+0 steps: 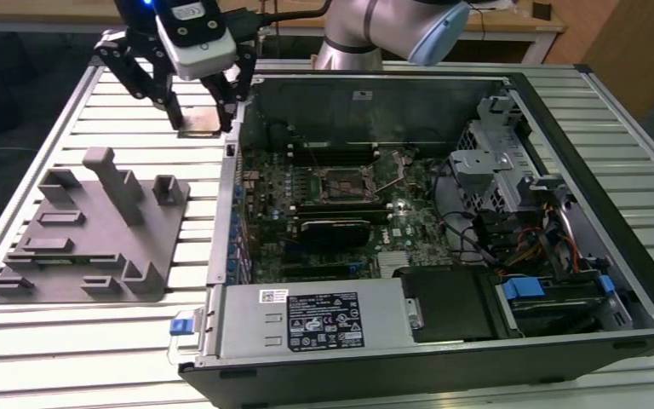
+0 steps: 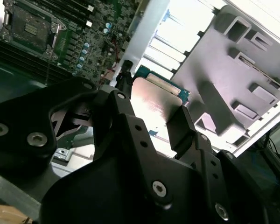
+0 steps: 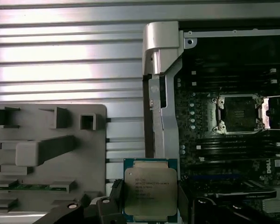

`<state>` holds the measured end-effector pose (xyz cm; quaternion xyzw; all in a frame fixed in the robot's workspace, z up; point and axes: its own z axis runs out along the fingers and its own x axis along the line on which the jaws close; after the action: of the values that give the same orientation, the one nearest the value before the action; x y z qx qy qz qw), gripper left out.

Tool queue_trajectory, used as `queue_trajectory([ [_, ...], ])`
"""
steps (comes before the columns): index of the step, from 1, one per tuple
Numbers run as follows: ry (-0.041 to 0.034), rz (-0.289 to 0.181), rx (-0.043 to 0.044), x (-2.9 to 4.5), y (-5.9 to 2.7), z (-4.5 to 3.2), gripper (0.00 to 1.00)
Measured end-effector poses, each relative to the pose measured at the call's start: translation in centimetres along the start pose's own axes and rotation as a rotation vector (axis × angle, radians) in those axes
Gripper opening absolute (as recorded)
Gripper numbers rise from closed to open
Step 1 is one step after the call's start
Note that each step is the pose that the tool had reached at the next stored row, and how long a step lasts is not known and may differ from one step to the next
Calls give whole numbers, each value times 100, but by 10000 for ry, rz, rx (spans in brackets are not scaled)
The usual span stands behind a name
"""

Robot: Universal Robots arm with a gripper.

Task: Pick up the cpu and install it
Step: 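Pick up the cpu and move it towards the insertion slot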

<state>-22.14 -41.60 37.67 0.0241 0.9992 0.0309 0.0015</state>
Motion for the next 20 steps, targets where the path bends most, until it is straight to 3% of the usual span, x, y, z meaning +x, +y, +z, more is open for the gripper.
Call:
queue_trajectory([
  [20,2,0,0,-662,32,3,54],
])
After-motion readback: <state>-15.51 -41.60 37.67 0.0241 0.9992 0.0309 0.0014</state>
